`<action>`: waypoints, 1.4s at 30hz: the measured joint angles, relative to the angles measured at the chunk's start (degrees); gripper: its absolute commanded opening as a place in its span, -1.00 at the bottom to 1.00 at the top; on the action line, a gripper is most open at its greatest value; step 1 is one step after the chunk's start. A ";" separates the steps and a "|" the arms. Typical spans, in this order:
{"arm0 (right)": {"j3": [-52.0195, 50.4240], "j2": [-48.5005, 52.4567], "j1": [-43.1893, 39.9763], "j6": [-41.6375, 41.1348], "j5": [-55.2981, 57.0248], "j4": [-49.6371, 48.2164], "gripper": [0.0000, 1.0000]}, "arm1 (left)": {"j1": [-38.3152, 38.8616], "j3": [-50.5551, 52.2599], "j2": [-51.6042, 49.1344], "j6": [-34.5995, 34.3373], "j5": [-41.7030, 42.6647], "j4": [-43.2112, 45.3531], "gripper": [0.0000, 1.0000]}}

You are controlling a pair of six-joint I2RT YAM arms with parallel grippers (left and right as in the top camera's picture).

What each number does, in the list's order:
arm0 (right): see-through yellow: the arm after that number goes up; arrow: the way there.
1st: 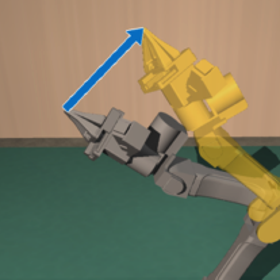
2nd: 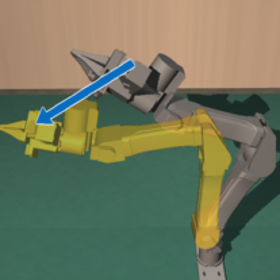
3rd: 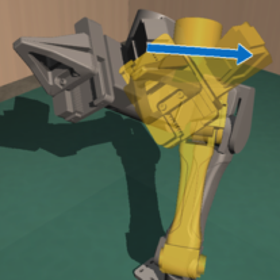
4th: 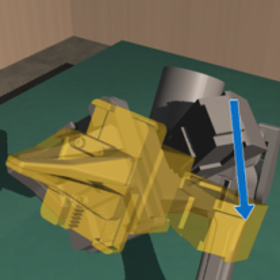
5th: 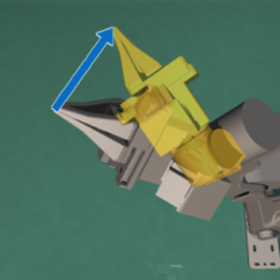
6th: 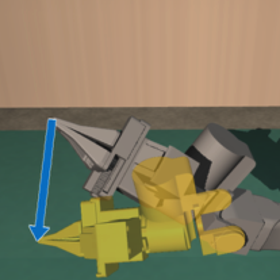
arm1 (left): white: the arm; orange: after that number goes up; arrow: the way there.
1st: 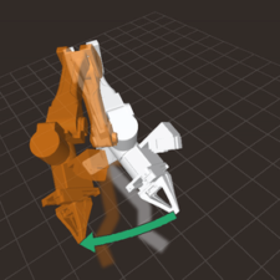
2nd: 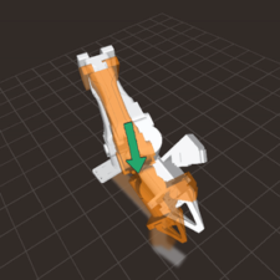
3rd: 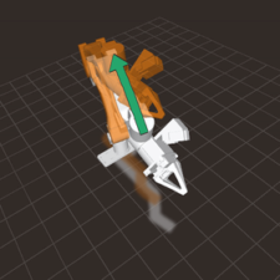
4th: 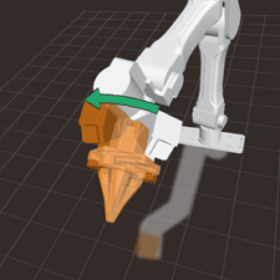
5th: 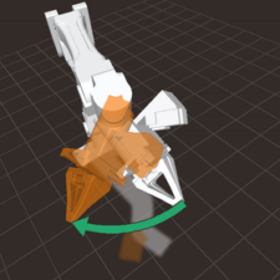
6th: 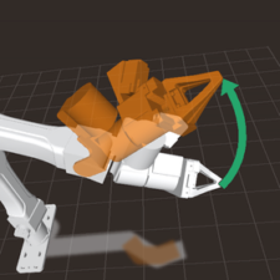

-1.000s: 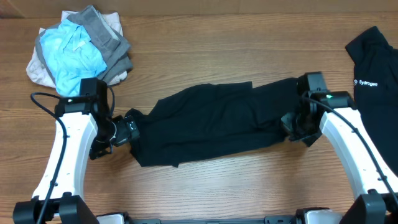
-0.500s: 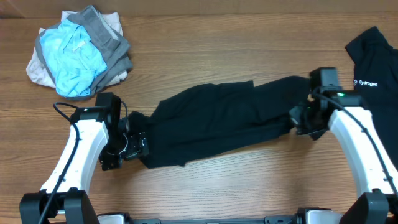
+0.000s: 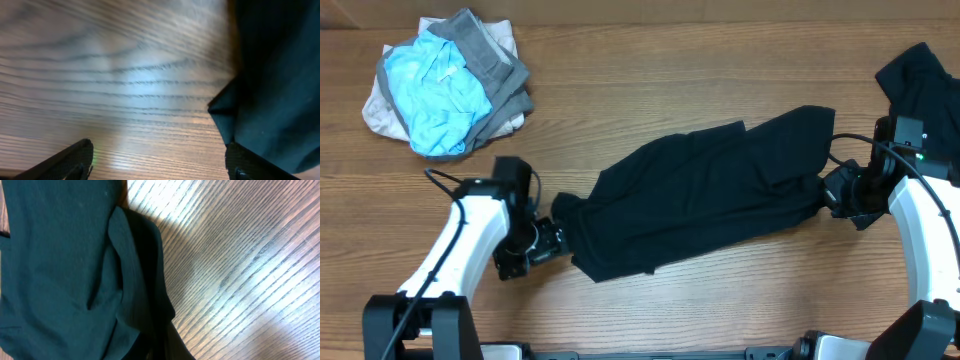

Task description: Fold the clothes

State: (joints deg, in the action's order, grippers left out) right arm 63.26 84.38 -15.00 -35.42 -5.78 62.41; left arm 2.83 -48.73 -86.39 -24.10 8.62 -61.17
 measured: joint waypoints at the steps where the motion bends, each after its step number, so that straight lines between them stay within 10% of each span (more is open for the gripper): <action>1: 0.00 0.00 0.00 0.09 0.00 0.00 -0.90 | 0.90 0.92 0.00 -0.28 0.42 0.66 0.73; 42: 0.00 0.00 0.00 2.08 -1.90 0.61 -0.90 | 5.84 6.47 -3.02 -6.62 2.78 11.58 0.65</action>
State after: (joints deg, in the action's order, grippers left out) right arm 63.26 84.38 -15.00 -33.34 -7.68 63.02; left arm 8.67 -42.26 -89.41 -30.72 11.40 -49.58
